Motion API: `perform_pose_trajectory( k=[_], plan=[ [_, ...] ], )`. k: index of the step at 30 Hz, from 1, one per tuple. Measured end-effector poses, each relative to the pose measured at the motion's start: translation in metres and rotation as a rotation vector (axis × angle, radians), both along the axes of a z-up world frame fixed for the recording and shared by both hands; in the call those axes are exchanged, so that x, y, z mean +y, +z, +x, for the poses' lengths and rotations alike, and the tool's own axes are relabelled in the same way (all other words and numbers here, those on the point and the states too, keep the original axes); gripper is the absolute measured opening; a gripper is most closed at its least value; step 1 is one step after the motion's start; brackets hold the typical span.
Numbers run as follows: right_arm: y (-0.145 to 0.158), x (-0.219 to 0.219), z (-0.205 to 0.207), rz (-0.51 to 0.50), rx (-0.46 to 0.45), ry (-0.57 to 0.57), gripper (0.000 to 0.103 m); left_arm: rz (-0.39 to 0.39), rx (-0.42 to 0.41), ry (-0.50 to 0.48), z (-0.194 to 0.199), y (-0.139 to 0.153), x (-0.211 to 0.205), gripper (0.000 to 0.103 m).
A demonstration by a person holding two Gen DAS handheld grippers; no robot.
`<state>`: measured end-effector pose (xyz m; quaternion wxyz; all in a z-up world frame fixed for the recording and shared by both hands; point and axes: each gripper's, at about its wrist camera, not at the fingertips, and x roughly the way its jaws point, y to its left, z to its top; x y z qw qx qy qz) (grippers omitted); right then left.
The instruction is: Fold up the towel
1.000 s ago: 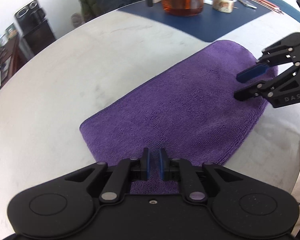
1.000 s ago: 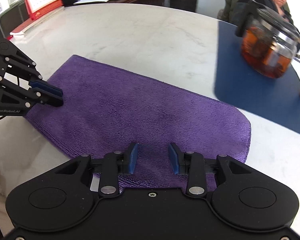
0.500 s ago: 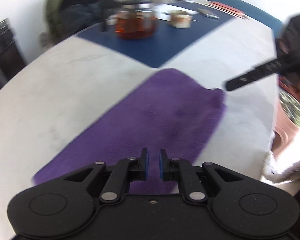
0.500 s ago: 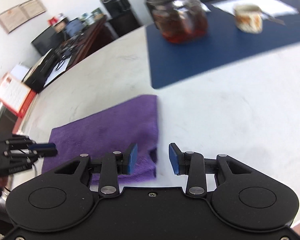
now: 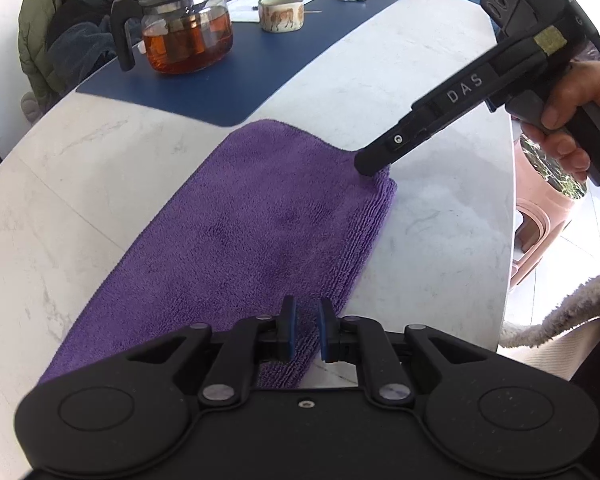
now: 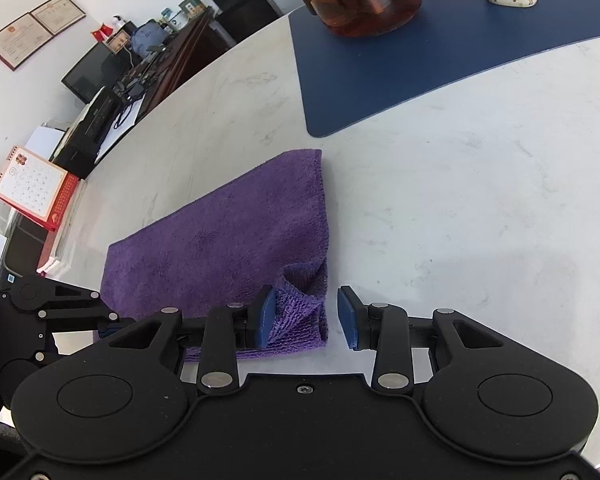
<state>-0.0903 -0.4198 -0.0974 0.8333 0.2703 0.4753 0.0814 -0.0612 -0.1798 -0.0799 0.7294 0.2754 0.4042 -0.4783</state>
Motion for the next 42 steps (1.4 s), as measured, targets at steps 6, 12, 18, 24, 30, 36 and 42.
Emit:
perform_pose_trajectory(
  k=[6,12,18,24,30,36,42],
  plan=[
    [0.008,0.009,0.003,-0.046,0.019,-0.012,0.040,-0.010,0.006,-0.019,-0.003,-0.001,0.008,0.012],
    [-0.003,0.014,0.012,-0.109,0.046,-0.014,0.034,-0.020,0.001,-0.035,-0.005,0.002,0.015,0.015],
    [0.001,0.011,0.012,-0.129,0.028,-0.015,0.004,-0.023,-0.009,-0.031,-0.003,0.000,0.025,0.015],
    [0.014,0.008,0.014,-0.062,-0.001,-0.018,0.003,-0.053,-0.047,-0.082,-0.008,-0.002,0.011,0.015],
    [0.031,0.010,0.016,0.010,-0.038,-0.033,0.003,-0.064,-0.141,-0.124,-0.013,-0.007,-0.016,0.015],
    [0.044,0.010,0.014,0.038,-0.065,-0.043,0.003,-0.042,-0.176,-0.141,-0.018,-0.013,-0.029,0.015],
    [0.047,0.008,0.016,0.059,-0.080,-0.049,0.003,-0.036,-0.218,-0.123,-0.023,-0.008,-0.033,0.015]
  ],
)
